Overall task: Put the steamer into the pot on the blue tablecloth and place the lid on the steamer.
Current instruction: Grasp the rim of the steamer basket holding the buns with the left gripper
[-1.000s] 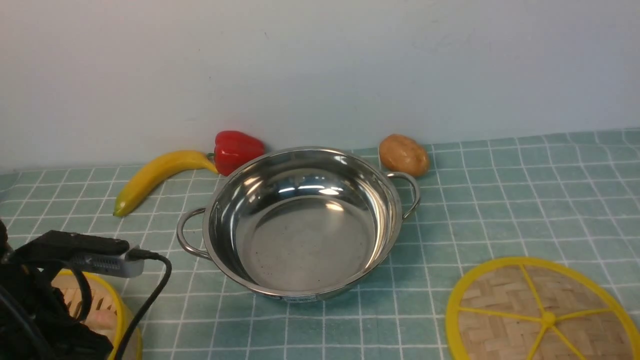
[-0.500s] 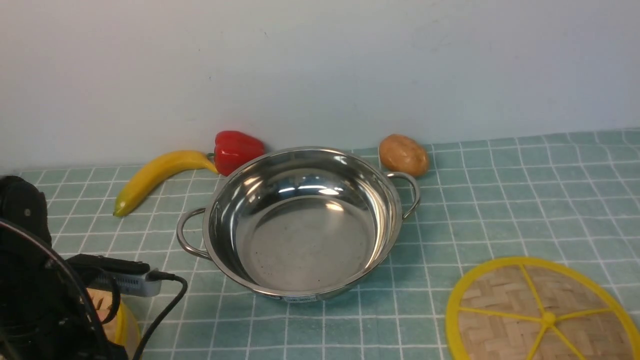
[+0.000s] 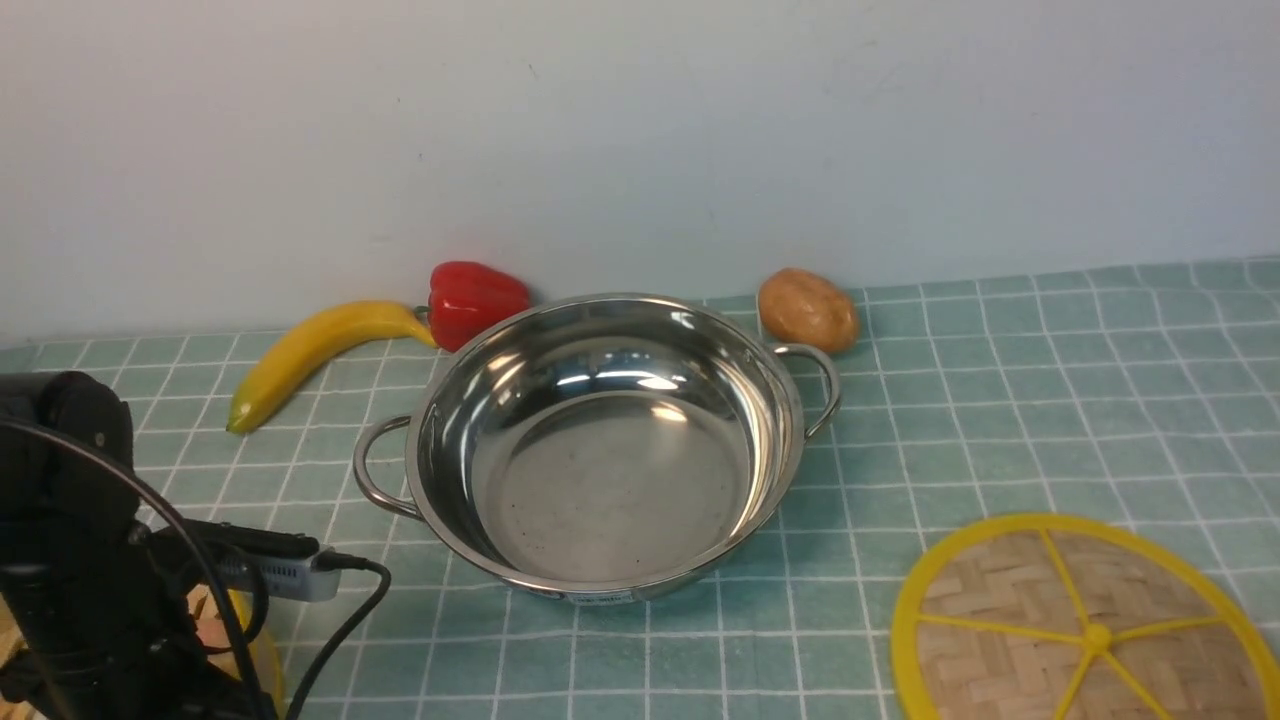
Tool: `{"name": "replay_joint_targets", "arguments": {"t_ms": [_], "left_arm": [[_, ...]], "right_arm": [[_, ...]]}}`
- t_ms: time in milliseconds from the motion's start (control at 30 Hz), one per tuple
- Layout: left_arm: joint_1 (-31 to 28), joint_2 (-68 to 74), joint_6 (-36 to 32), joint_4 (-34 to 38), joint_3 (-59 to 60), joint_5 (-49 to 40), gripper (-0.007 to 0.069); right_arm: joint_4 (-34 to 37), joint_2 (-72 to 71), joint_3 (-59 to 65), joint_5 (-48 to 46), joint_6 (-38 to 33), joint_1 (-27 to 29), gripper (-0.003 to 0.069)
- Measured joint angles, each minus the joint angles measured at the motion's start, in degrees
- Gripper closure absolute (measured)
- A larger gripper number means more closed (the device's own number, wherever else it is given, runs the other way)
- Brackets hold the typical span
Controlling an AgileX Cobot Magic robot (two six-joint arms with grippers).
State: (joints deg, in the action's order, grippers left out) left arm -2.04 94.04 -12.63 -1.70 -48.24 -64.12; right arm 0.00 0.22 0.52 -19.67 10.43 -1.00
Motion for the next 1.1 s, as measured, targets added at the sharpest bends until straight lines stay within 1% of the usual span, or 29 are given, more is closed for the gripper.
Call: {"name": "replay_joint_targets", "arguments": {"t_ms": [500,567,767,833,1100], "left_arm": [[0.00,2.06,0.00,0.00,0.00,0.41,0.0391],[0.00,2.06,0.06,0.00,0.00,0.72,0.0407],[0.00,2.68,1.78,0.65,-0.01,1.78,0.0515],[0.00,3.38,1.66,0.59,-0.25,1.64,0.0536],[0.06,4.76,1.53,0.63,-1.19,0.29,0.0544]], "right_arm": [[0.00,0.00,0.00,0.00,0.00,0.00,0.0419],[0.00,0.00,0.00,0.00,0.00,0.00,0.0419],[0.00,0.00,0.00,0.00,0.00,0.00,0.0419],[0.00,0.00,0.00,0.00,0.00,0.00,0.0419],[0.00,0.00,0.00,0.00,0.00,0.00,0.0419]]}}
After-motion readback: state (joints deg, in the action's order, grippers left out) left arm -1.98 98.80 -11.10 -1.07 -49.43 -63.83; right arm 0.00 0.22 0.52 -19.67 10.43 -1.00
